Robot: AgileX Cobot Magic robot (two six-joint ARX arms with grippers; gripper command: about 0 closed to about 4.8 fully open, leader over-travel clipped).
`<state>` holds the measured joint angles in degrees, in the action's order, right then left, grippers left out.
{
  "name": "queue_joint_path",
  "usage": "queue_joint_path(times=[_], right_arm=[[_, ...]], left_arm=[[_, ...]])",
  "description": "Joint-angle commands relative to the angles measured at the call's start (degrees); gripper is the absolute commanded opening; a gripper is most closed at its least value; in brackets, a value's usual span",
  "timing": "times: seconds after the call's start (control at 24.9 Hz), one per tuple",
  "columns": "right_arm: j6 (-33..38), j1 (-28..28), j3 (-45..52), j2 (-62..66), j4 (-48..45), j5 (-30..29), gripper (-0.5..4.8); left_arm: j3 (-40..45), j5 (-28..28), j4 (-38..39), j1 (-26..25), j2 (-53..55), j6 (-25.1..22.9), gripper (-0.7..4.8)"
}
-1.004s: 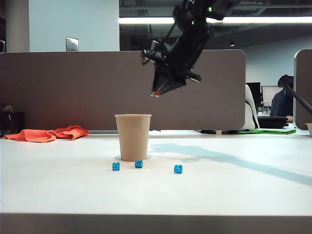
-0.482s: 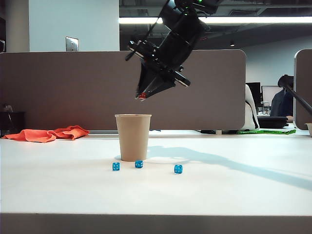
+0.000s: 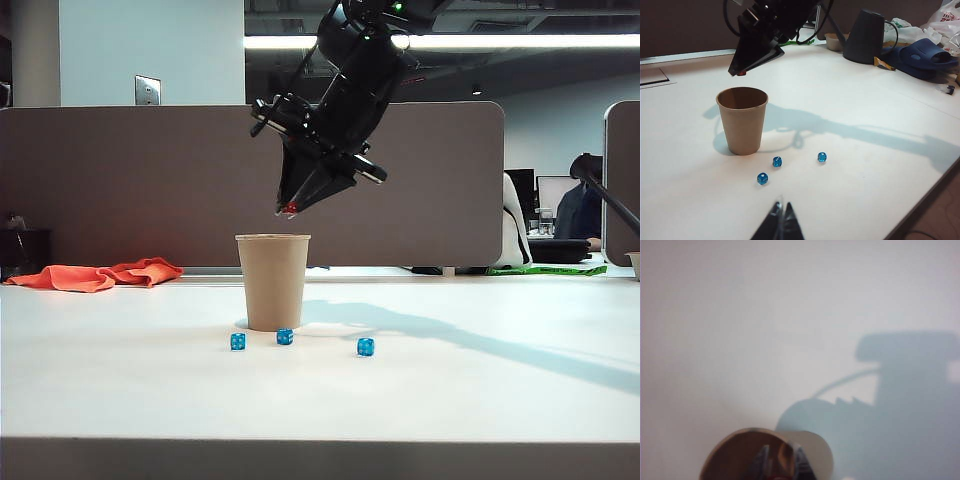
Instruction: Pick up the dice with a different color and drop it into the paper cup.
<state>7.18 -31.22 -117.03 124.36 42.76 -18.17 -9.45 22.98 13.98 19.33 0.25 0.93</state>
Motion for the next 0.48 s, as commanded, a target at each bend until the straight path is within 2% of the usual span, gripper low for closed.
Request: queue_joint_path(times=[0.04, 0.2, 0.28, 0.48], right_arm=[[0.1, -0.1, -0.3, -0.3, -0.5, 1.6, 0.54], [0.1, -0.1, -0.3, -0.3, -0.6, 1.7, 0.61], [0.1, -0.1, -0.3, -0.3, -0.6, 1.7, 1.13], [0.1, -0.1, -0.3, -0.3, -1.1, 1.7, 1.18]], left_arm=[[-0.1, 0.3, -0.9, 0.0, 0.0, -0.2, -0.06], [-0.1, 0.3, -0.9, 0.0, 0.0, -0.2, -0.06], [-0.1, 0.3, -0.9, 0.0, 0.0, -0.2, -0.06], [-0.1, 0.3, -0.9, 0.0, 0.0, -0.2, -0.06]])
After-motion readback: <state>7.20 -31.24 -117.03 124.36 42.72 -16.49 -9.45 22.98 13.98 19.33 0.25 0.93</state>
